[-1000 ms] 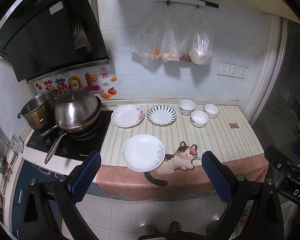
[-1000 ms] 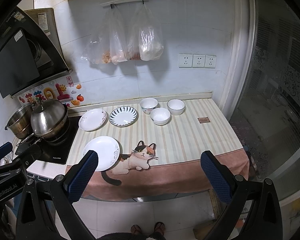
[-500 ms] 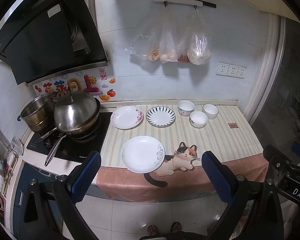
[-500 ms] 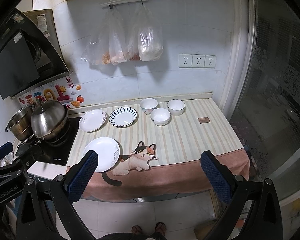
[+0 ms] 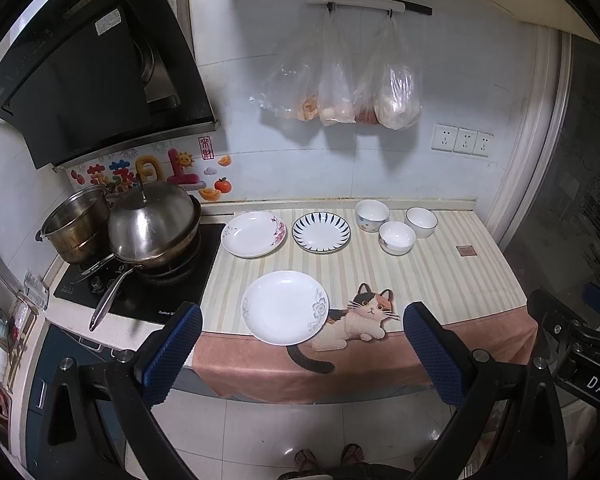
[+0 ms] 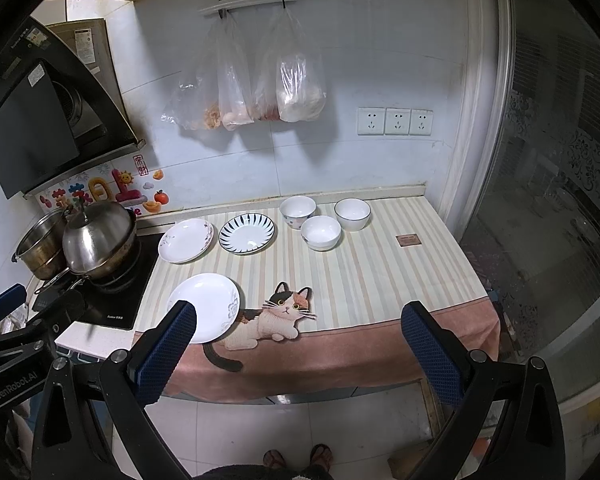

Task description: Organize plates and bowls

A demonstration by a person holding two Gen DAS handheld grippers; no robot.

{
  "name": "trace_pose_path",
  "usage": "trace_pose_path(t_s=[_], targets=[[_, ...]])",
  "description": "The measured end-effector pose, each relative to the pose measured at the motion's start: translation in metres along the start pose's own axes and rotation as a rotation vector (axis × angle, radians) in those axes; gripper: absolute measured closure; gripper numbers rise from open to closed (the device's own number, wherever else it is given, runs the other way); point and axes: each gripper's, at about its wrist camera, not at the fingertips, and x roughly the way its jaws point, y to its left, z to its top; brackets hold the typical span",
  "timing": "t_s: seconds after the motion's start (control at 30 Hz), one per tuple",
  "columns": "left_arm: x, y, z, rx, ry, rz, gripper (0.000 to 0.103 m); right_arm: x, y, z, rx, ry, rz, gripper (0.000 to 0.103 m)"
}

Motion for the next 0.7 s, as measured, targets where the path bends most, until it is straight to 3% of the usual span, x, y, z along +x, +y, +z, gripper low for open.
trace_pose_path(t_s=[0.7], targets=[[0.001, -0.004, 0.004, 0.014, -0.009, -0.007, 0.000, -0.009, 0.001, 0.001, 0.013, -0.009, -0.005, 0.000]])
